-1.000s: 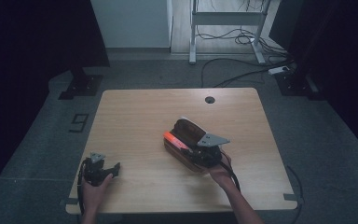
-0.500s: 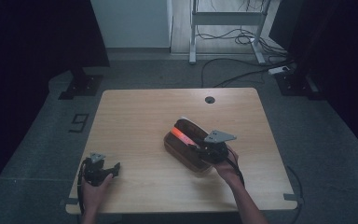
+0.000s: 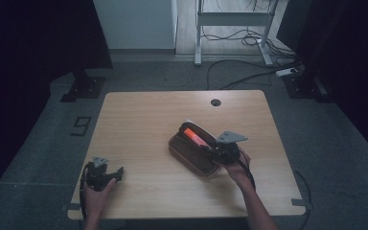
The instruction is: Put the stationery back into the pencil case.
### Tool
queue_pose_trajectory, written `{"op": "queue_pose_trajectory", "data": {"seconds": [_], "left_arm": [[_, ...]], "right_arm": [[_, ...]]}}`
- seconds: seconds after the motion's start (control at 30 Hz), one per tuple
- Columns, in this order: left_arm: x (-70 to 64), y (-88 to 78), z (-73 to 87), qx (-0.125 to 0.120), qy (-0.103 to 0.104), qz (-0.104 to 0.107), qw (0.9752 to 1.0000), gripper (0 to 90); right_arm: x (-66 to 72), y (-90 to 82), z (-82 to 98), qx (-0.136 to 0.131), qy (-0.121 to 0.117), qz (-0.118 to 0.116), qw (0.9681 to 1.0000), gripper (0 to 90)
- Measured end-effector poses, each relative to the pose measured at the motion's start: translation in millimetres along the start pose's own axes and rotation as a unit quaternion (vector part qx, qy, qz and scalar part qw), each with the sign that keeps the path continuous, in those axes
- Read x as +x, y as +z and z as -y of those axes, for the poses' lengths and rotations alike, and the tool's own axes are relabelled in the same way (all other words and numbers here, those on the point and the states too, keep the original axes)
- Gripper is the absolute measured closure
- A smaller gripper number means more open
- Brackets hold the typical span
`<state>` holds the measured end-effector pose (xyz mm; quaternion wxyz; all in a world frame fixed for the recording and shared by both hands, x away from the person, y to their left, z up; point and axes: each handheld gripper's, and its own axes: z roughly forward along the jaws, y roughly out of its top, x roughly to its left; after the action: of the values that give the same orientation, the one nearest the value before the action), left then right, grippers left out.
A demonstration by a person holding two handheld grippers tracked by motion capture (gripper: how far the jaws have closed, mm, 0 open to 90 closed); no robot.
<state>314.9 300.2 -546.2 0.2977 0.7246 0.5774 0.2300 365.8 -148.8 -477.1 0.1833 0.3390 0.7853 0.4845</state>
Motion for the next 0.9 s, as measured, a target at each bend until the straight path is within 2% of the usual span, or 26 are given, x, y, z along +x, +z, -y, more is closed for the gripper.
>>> {"op": "queue_pose_trajectory", "data": {"seconds": [0.2,0.43,0.7,0.9], "left_arm": [[0.0,0.0,0.0,0.0,0.0,0.0,1.0,19.3],[0.0,0.0,0.0,0.0,0.0,0.0,1.0,19.3],[0.0,0.0,0.0,0.0,0.0,0.0,1.0,19.3],[0.0,0.0,0.0,0.0,0.0,0.0,1.0,19.3]], "right_arm": [[-1.0,3.6,2.8,0.009,-0.003,0.009,0.9999,64.9],[3.7,13.4,6.4,0.041,-0.022,0.027,0.9986,64.9],[4.7,17.5,8.4,0.052,-0.023,0.027,0.998,64.8],[4.7,22.1,11.0,0.075,-0.021,0.03,0.9965,63.8]]}}
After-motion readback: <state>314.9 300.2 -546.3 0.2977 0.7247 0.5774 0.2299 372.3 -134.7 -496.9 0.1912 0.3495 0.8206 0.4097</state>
